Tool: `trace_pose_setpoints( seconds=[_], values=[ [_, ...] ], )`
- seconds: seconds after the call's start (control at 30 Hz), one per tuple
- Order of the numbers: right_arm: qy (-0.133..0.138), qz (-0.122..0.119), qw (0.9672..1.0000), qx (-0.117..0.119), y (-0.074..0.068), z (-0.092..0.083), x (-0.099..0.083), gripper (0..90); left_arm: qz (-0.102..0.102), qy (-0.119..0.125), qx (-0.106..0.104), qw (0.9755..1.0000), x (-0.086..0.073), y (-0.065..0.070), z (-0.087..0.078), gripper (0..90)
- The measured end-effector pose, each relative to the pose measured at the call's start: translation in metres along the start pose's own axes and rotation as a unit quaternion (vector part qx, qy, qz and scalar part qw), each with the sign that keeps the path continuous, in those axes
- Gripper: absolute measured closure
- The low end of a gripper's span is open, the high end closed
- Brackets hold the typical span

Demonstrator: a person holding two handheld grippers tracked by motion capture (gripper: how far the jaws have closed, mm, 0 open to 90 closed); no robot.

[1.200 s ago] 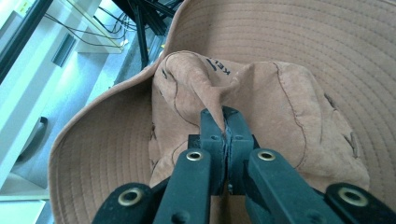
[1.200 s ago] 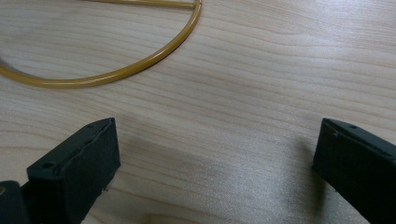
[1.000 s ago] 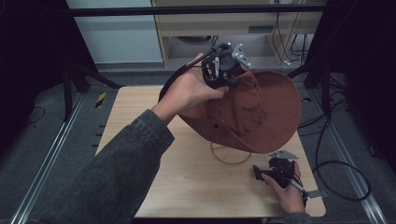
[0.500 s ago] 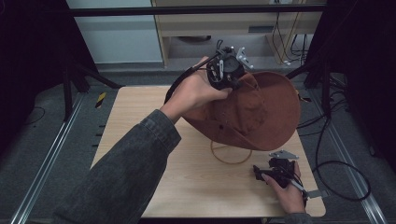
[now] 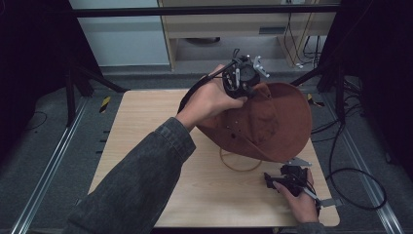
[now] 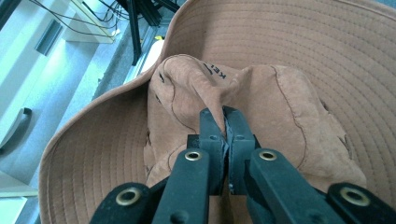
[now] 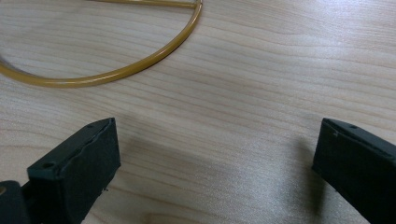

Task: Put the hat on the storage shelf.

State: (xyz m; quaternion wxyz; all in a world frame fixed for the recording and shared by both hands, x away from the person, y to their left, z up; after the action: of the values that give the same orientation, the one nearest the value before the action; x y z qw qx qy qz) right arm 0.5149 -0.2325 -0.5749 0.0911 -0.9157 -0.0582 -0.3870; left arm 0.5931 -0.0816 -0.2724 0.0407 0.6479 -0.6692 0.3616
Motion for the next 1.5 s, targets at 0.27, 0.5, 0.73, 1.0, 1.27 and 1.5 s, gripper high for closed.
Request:
trace_pose_setpoints(
  seconds=[0.27,0.5,0.73,1.0,1.27,1.5],
  values=[
    [0.000,0.000,1.0000,0.000,0.000,0.000,0.000,0.7,-0.002,0.005,-0.007,1.0000,0.000,0.003,0.004,86.8],
    [0.000,-0.001,1.0000,0.000,0.000,0.000,0.000,0.7,-0.013,0.005,-0.005,0.9999,-0.005,0.001,0.006,84.4],
    [0.000,-0.001,1.0000,0.000,0.000,0.000,0.000,0.7,-0.015,0.010,-0.004,0.9998,-0.006,0.001,0.007,79.7],
    [0.000,-0.001,1.0000,0.000,0.000,0.000,0.000,0.7,-0.030,0.014,0.014,0.9993,-0.009,-0.004,0.005,64.2],
    [0.000,-0.001,1.0000,0.000,0.000,0.000,0.000,0.7,-0.041,0.031,0.022,0.9985,-0.011,-0.004,0.000,50.3],
    [0.000,-0.001,1.0000,0.000,0.000,0.000,0.000,0.7,-0.053,0.035,0.028,0.9976,-0.014,-0.003,-0.006,27.2]
  ],
)
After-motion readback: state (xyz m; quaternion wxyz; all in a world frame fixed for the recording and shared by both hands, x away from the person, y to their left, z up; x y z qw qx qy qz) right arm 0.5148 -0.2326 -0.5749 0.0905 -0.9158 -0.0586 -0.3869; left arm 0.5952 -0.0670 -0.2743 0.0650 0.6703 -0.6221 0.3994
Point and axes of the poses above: each handheld gripper's, and its own axes: z roughly forward along the jaws, x roughly out of its top, y roughly to its right, the point moved 9 cm from there along z, roughly forward along the jaws, and after that the axes turned 11 degrees about z, right-handed, at the moved point
